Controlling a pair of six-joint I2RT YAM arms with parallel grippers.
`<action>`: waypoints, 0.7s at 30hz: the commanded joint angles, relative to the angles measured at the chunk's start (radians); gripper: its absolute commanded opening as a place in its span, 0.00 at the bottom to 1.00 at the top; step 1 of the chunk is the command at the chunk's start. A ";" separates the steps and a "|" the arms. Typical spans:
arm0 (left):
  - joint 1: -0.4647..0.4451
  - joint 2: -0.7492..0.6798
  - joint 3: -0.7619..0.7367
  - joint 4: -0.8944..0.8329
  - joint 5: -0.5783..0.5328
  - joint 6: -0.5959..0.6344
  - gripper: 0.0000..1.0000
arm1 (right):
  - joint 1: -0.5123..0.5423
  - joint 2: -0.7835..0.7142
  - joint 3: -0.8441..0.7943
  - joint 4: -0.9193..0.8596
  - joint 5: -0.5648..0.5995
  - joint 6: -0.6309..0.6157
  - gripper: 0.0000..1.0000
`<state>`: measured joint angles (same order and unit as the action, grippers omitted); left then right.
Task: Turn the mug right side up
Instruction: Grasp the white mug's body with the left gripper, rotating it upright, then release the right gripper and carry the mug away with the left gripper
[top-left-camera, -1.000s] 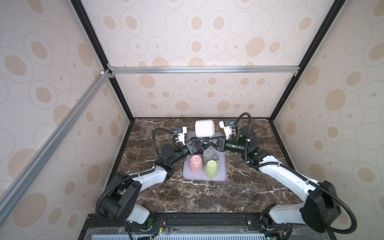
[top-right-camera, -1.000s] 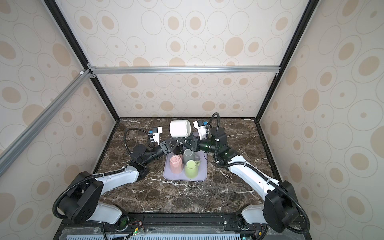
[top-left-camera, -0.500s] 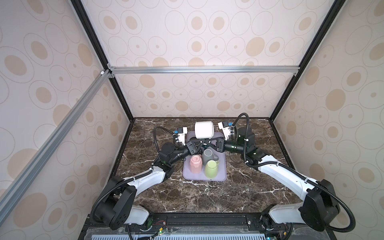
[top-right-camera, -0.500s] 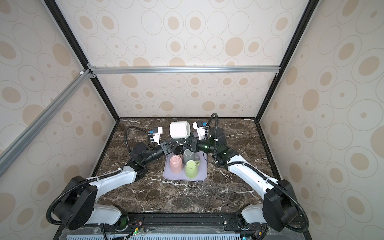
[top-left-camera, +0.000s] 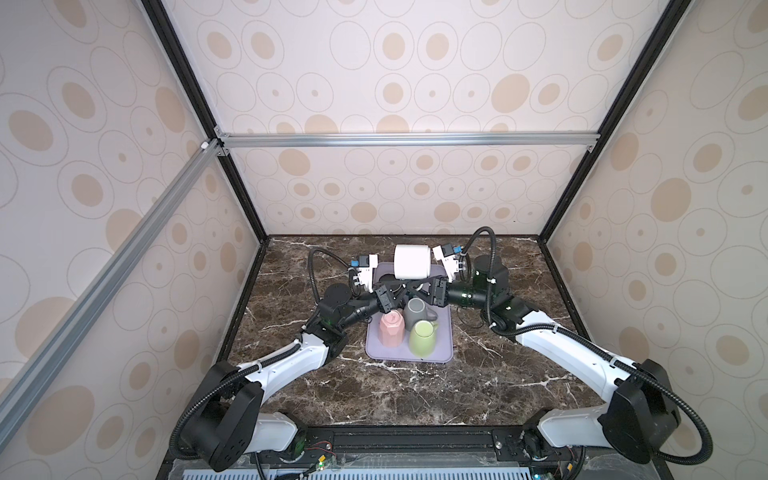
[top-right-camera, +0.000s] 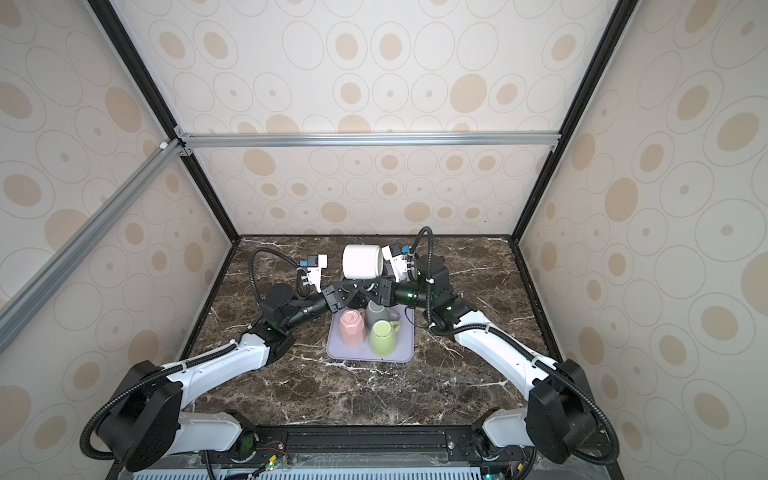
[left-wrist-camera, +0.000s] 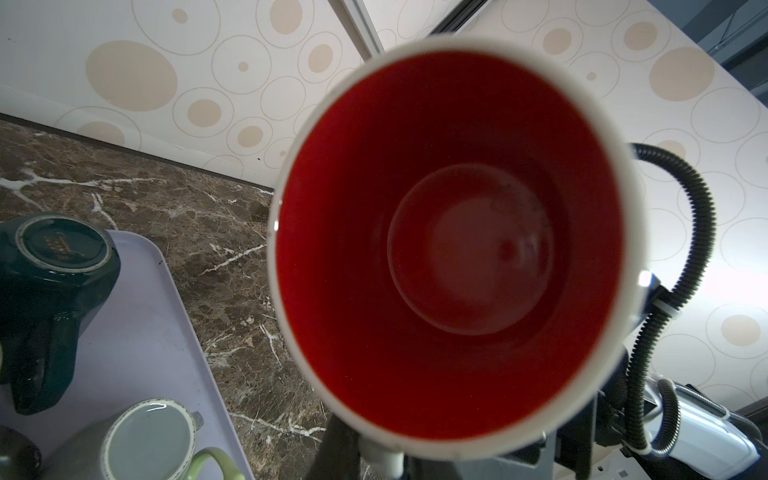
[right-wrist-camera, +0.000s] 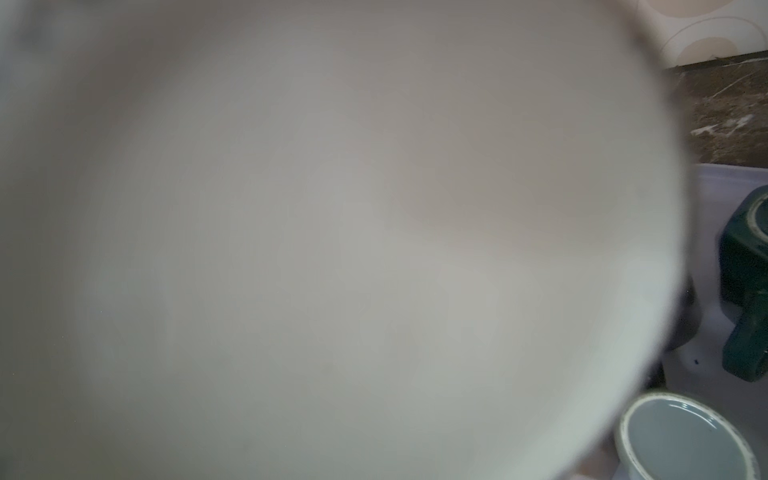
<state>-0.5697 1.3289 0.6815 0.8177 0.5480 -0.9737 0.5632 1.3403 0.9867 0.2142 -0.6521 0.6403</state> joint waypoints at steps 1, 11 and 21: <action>-0.008 -0.030 0.075 0.022 -0.008 0.055 0.00 | 0.014 -0.012 -0.005 0.034 -0.018 0.007 0.37; -0.006 -0.079 0.110 -0.152 -0.072 0.140 0.00 | 0.014 -0.027 -0.016 0.001 0.038 -0.005 0.48; -0.006 -0.102 0.103 -0.168 -0.107 0.165 0.00 | 0.013 -0.042 -0.023 -0.042 0.069 -0.011 0.64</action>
<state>-0.5732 1.2713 0.7258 0.5800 0.4545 -0.8513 0.5686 1.3304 0.9749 0.1902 -0.6014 0.6365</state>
